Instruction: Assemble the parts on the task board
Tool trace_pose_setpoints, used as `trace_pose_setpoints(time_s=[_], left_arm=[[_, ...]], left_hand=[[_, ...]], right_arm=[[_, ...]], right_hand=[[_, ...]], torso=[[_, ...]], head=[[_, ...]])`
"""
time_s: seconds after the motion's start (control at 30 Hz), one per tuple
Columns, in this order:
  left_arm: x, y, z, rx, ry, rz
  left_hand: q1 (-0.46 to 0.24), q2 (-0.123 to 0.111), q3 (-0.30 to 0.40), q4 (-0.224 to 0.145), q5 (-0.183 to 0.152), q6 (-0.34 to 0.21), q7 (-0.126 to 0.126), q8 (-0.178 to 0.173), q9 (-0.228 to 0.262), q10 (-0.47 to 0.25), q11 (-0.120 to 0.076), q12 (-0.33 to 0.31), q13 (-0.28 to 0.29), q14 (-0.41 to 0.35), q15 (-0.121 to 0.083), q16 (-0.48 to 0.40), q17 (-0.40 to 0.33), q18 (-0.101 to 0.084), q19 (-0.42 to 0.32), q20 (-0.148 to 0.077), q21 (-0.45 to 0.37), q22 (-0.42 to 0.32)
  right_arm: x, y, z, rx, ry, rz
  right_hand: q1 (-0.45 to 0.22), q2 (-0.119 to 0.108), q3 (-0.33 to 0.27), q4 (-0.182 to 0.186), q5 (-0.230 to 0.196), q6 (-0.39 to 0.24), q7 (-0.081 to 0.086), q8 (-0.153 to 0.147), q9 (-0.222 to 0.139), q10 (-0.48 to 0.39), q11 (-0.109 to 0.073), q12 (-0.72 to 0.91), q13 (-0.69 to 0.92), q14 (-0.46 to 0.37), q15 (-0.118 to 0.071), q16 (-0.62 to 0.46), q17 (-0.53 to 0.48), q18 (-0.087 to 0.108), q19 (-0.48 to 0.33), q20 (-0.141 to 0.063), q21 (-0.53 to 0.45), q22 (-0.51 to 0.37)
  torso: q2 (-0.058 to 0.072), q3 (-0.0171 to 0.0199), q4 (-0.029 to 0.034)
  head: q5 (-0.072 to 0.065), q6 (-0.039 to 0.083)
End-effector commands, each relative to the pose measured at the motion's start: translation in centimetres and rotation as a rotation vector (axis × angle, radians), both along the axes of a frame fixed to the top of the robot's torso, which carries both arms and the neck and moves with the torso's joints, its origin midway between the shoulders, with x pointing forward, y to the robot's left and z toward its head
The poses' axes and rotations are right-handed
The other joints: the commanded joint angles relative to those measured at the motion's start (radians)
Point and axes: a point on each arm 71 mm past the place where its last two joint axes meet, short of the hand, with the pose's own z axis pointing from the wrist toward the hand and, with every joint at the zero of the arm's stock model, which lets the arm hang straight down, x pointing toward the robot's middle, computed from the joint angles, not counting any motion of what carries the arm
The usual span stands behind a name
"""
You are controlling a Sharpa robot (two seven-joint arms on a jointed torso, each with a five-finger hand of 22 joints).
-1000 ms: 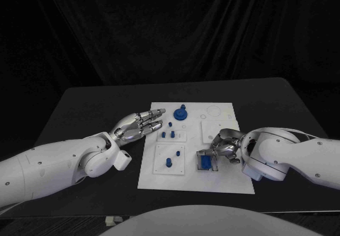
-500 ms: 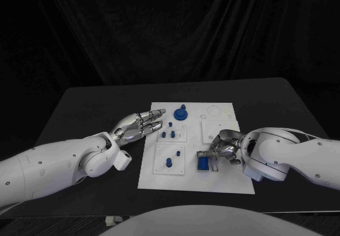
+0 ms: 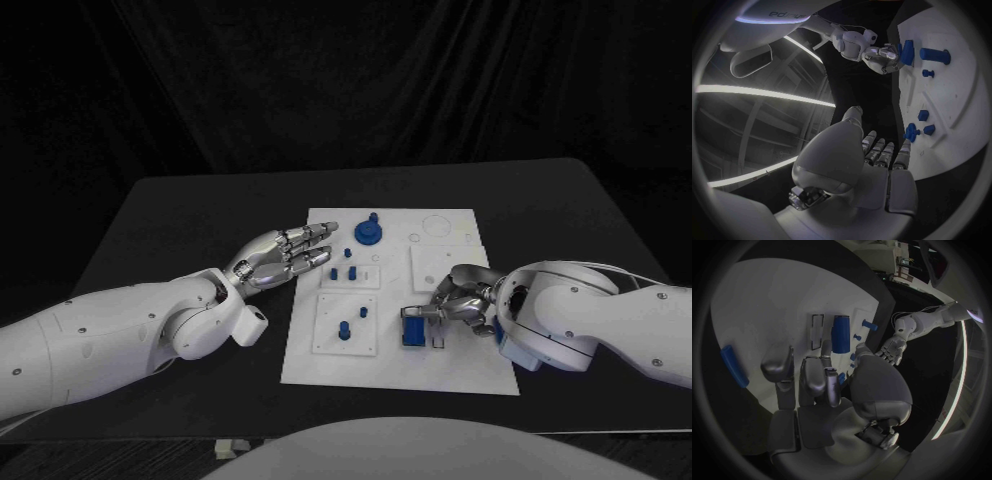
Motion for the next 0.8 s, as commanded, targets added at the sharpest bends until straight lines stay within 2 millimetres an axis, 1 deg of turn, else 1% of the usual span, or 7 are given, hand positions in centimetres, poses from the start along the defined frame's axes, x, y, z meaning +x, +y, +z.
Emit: trace_pose_setpoints(time_s=[0.03, 0.27, 0.37, 0.47, 0.57, 0.7, 0.8], left_arm=[[0.0, -0.1, 0.1, -0.017, -0.002, -0.01], [0.0, -0.1, 0.1, -0.019, -0.004, -0.01], [0.0, -0.1, 0.2, -0.02, -0.006, -0.01], [0.0, -0.1, 0.2, -0.021, -0.008, -0.009], [0.0, 0.0, 0.2, -0.023, -0.01, -0.008], [-0.1, 0.0, 0.3, -0.026, -0.014, -0.006], [-0.1, 0.1, 0.3, -0.029, -0.017, -0.004]], left_hand=[[0.011, -0.002, 0.006, -0.002, 0.005, 0.005, 0.044, 0.003, 0.001, -0.001, 0.008, -0.001, 0.0, 0.0, 0.005, 0.004, 0.001, -0.018, 0.007, -0.002, 0.004, 0.002], [0.013, -0.002, 0.006, -0.003, 0.007, 0.005, 0.044, 0.003, 0.001, -0.001, 0.009, -0.002, 0.0, 0.0, 0.005, 0.004, 0.001, -0.019, 0.007, -0.002, 0.005, 0.002], [0.014, -0.001, 0.008, -0.005, 0.009, 0.005, 0.044, 0.003, 0.001, -0.001, 0.009, -0.002, 0.0, 0.0, 0.005, 0.004, 0.001, -0.02, 0.008, -0.002, 0.005, 0.002], [0.014, -0.001, 0.008, -0.005, 0.009, 0.005, 0.044, 0.003, 0.001, -0.001, 0.009, -0.002, 0.0, 0.0, 0.005, 0.004, 0.001, -0.02, 0.008, -0.002, 0.005, 0.002], [0.015, -0.001, 0.009, -0.006, 0.011, 0.006, 0.045, 0.003, 0.001, -0.001, 0.009, -0.001, 0.0, 0.0, 0.005, 0.004, 0.001, -0.021, 0.008, -0.002, 0.005, 0.002], [0.016, -0.001, 0.01, -0.008, 0.014, 0.006, 0.045, 0.003, 0.001, -0.001, 0.009, 0.0, 0.0, 0.0, 0.005, 0.005, 0.002, -0.022, 0.008, -0.002, 0.005, 0.003], [0.017, -0.002, 0.011, -0.01, 0.016, 0.006, 0.045, 0.003, 0.001, -0.001, 0.009, 0.0, 0.0, 0.001, 0.005, 0.005, 0.002, -0.023, 0.009, -0.002, 0.005, 0.003]], right_arm=[[0.0, -0.3, 0.8, 0.022, -0.102, -0.024], [-0.6, -1.0, 3.3, 0.111, -0.368, 0.018], [-0.9, -1.0, 4.6, 0.152, -0.506, 0.074], [-1.2, -0.9, 5.6, 0.178, -0.631, 0.143], [-1.6, -0.8, 6.0, 0.174, -0.74, 0.23], [-2.4, -0.7, 5.5, 0.14, -0.814, 0.323], [-3.2, -0.5, 4.4, 0.098, -0.847, 0.399]], right_hand=[[-0.009, 0.004, -0.014, 0.003, -0.001, -0.004, 0.0, 0.006, 0.002, 0.099, 0.002, 0.001, 0.254, 0.027, 0.003, 0.01, 0.013, 0.011, 0.011, -0.001, 0.01, 0.132], [0.035, 0.044, -0.027, -0.003, 0.015, -0.008, -0.003, 0.018, 0.009, 0.104, -0.001, 0.017, 0.263, 0.042, 0.001, 0.059, 0.079, 0.0, 0.027, -0.003, 0.084, 0.15], [0.166, 0.071, -0.012, -0.038, 0.145, -0.05, 0.006, 0.004, -0.008, 0.104, 0.004, 0.017, 0.263, 0.055, 0.002, 0.114, 0.154, -0.016, 0.044, -0.004, 0.186, 0.17], [0.232, 0.076, -0.01, -0.054, 0.26, -0.058, 0.011, -0.004, -0.03, 0.104, 0.009, 0.017, 0.263, 0.059, 0.006, 0.14, 0.191, -0.025, 0.051, -0.002, 0.247, 0.182], [0.278, 0.073, -0.017, -0.055, 0.323, -0.094, 0.026, -0.03, -0.065, 0.104, 0.021, 0.017, 0.263, 0.058, 0.015, 0.152, 0.202, -0.03, 0.052, 0.006, 0.281, 0.188], [0.329, 0.065, -0.019, -0.064, 0.333, -0.173, 0.046, -0.082, -0.115, 0.104, 0.022, 0.017, 0.263, 0.055, 0.018, 0.153, 0.2, -0.031, 0.049, 0.009, 0.293, 0.19], [0.363, 0.055, -0.028, -0.065, 0.307, -0.204, 0.044, -0.111, -0.164, 0.104, 0.02, 0.017, 0.263, 0.054, 0.018, 0.156, 0.202, -0.032, 0.047, 0.011, 0.305, 0.191]], torso=[[0.0, -0.0001, 0.0002], [0.0, -0.0001, -0.0002], [0.0, 0.0002, 0.0002], [0.0, 0.0002, -0.0004], [0.0, 0.0002, 0.0002], [0.0, 0.0, 0.0003], [0.0, 0.0001, 0.0006]], head=[[0.001, 0.0], [0.004, 0.0], [0.003, 0.0], [0.004, 0.0], [0.006, 0.0], [0.009, 0.0], [0.011, 0.0]])
